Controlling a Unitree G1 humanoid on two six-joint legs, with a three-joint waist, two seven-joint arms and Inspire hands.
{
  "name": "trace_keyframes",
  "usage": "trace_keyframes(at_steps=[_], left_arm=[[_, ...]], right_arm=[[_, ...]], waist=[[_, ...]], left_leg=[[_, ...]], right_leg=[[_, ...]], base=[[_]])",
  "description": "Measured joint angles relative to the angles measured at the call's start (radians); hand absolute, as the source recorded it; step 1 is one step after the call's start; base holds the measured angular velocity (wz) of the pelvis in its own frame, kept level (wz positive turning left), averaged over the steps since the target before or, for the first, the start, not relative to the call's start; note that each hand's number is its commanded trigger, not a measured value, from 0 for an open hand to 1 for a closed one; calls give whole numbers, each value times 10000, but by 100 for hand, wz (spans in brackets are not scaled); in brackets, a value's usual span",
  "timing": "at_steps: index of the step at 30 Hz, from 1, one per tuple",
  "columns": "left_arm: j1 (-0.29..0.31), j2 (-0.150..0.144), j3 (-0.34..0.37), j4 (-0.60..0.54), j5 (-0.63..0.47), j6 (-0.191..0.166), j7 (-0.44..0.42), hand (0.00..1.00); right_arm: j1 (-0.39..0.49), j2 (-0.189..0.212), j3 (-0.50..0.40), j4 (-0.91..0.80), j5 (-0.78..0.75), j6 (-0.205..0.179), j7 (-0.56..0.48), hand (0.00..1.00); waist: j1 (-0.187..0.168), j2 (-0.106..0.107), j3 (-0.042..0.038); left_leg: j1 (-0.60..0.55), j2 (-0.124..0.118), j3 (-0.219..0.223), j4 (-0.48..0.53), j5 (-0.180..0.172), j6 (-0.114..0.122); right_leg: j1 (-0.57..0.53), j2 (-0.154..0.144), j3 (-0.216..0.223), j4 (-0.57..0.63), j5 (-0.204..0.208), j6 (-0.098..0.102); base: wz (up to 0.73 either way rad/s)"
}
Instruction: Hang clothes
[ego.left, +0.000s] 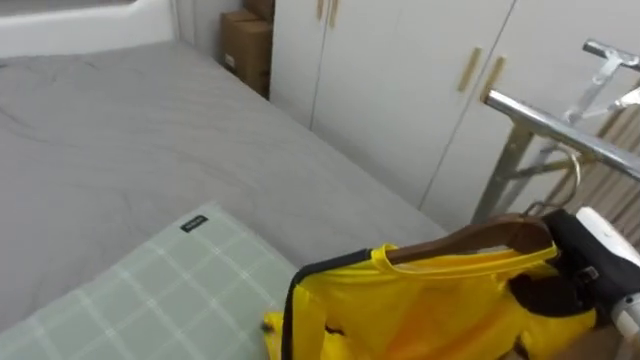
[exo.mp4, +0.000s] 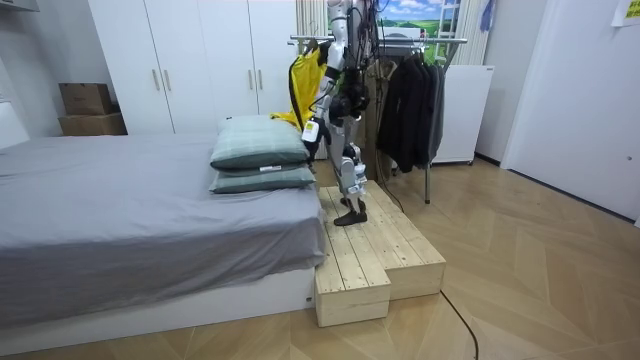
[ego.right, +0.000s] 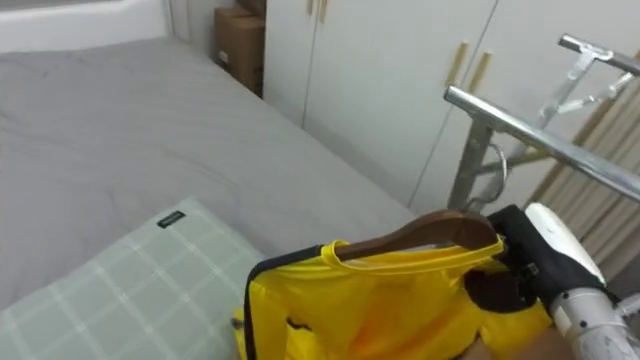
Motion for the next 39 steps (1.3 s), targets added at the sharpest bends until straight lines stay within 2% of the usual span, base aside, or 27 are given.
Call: trace_keyframes(at_steps=[1,2,3,5,6,7,8,9,10,11,12,14,15,16,17,19,23,25,27,30,31,32,33,34,36,37,39], left_arm=[[-2,35,-74,-26,19,102,4,0],[-2,42,-80,-38,35,148,8,0],[-2,61,-78,-83,46,256,27,0],[5,78,-74,-98,33,410,163,0],[6,67,-77,-101,35,432,191,0],[8,43,-77,-104,33,484,265,0],[13,14,-95,-116,45,510,337,0],[14,-13,-87,-131,45,530,414,0],[16,-113,-91,-200,53,584,539,0],[42,-213,-86,-308,52,630,626,0],[170,-404,-71,-518,24,677,805,0],[412,-680,-57,-623,-11,910,925,0],[411,-735,-81,-623,-38,979,925,0],[411,-810,-86,-623,-112,1005,925,0],[395,-809,-117,-623,-371,1005,925,0],[298,-807,-202,-623,-699,1004,927,0],[127,-808,-631,-625,-1133,964,1064,0],[-9,-806,-880,-625,-1134,965,1107,0],[-84,-807,-1010,-624,-1139,933,1108,0],[-67,-807,-1151,-515,-1348,829,1110,0],[-73,-801,-1151,-447,-1600,731,1114,0],[-84,-799,-1153,-392,-1734,670,1118,0],[-122,-787,-1149,-227,-2016,548,1128,0],[-120,-805,-1153,-52,-2113,467,1130,0],[-116,-802,-1139,147,-2188,408,1130,0],[-129,-791,-1131,159,-2210,396,1136,0],[-139,-792,-1127,159,-2214,290,1140,0]], right_arm=[[-97,0,9,1,3,-1,-4,100],[-158,1,34,2,-7,-1,-6,100],[-249,2,86,2,-14,-14,-6,100],[-409,3,185,-3,22,-25,-76,100],[-443,4,219,-5,22,-26,-104,100],[-534,5,367,-3,20,-23,-180,100],[-591,9,493,-42,20,-41,-206,100],[-591,36,523,-57,9,-45,-207,100],[-607,144,556,-68,5,-34,-221,100],[-613,163,600,-110,7,-17,-262,100],[-623,161,745,-215,29,-6,-336,100],[-664,163,1209,-236,272,-9,-575,100],[-665,167,1284,-235,313,-5,-638,100],[-660,219,1406,-233,378,0,-699,100],[-643,347,1489,-228,375,8,-765,100],[-637,461,1612,-226,375,6,-889,100],[-596,608,1589,-224,400,6,-1005,100],[-551,874,1602,-214,397,4,-1058,100],[-429,1015,1618,-207,402,13,-1059,100],[-317,1170,1762,-207,385,46,-1048,100],[-226,1173,1866,-206,390,126,-1048,100],[-166,1175,1914,-206,389,149,-1042,100],[-23,1195,2003,-207,371,180,-1003,100],[79,1214,2026,-207,372,214,-924,100],[141,1212,2013,-206,317,241,-924,100],[155,1208,2008,-206,316,242,-930,100],[160,1217,2064,-206,336,242,-914,100]], waist=[[-45,-7,3],[-41,-4,8],[-38,9,15],[25,-9,27],[51,4,35],[101,17,35],[114,-27,36],[139,-59,47],[279,-145,16],[359,-131,17],[616,-63,9],[708,179,-3],[691,250,-8],[558,361,-4],[358,394,-31],[46,403,-23],[-100,385,-23],[-252,394,-14],[-198,399,-11],[-119,487,28],[33,527,30],[42,554,24],[102,577,28],[322,627,15],[317,758,30],[260,780,-4],[299,762,-15]], left_leg=[[-105,173,-108,409,-50,-5],[-146,234,-272,610,-77,-10],[-258,381,-734,1068,-128,-8],[-452,639,-1667,1996,-122,-2],[-500,665,-1978,2188,-115,0],[-638,614,-2697,2428,-94,23],[-861,277,-3787,2363,-191,39],[-984,63,-4377,2254,-286,68],[-1262,-438,-5173,1843,-330,36],[-1423,-642,-5524,1598,-321,23],[-1675,-992,-6197,989,-298,-8],[-2135,-1245,-7516,24,-156,-3],[-2256,-1260,-7773,-129,-114,-17],[-2469,-1242,-8035,-239,119,-98],[-2500,-1269,-8111,-222,379,-80],[-2494,-1241,-8045,-214,705,27],[-2350,-1279,-7701,-221,671,92],[-2349,-1281,-7581,-241,670,112],[-2286,-1258,-7348,-306,663,159],[-2111,-1099,-6623,-351,537,295],[-1984,-1008,-6171,-398,493,312],[-1945,-949,-5994,-420,464,316],[-1794,-911,-5687,-485,438,300],[-1604,-843,-5306,-521,339,283],[-1453,-784,-5097,-432,169,244],[-1435,-783,-5076,-460,155,227],[-1283,-795,-5040,-635,172,156]], right_leg=[[-35,56,65,46,-48,-72],[-55,99,148,108,-88,-127],[-46,196,291,199,-154,-218],[-56,458,859,438,-328,-387],[-70,539,1027,514,-392,-429],[-50,705,1413,601,-470,-513],[-72,808,1899,653,-523,-606],[-90,811,2082,632,-500,-586],[-231,834,2629,580,-381,-558],[-275,904,2960,478,-271,-538],[-404,1101,3695,289,-12,-493],[-485,1582,4895,-105,520,-435],[-542,1706,5111,-106,579,-420],[-637,1834,5236,-52,674,-386],[-735,1996,5473,15,719,-298],[-764,2097,5652,-61,798,-202],[-735,2098,6000,-106,796,-60],[-712,2084,6144,-318,883,46],[-736,2117,6362,-389,974,62],[-748,2320,7062,-464,1107,117],[-751,2397,7320,-580,1271,83],[-760,2418,7343,-602,1319,60],[-811,2356,7053,-578,1330,57],[-901,2167,6174,-573,1349,15],[-934,1912,5252,-563,1325,42],[-929,1965,5311,-558,1306,14],[-868,2061,5513,-572,1298,-17]], base=[[-14],[-27],[-39],[-57],[-72],[-85],[-90],[-108],[-100],[-157],[-178],[-193],[-141],[-104],[-85],[-42],[-27],[-15],[-40],[-74],[-72],[-83],[-80],[-83],[-51],[-32],[-21]])
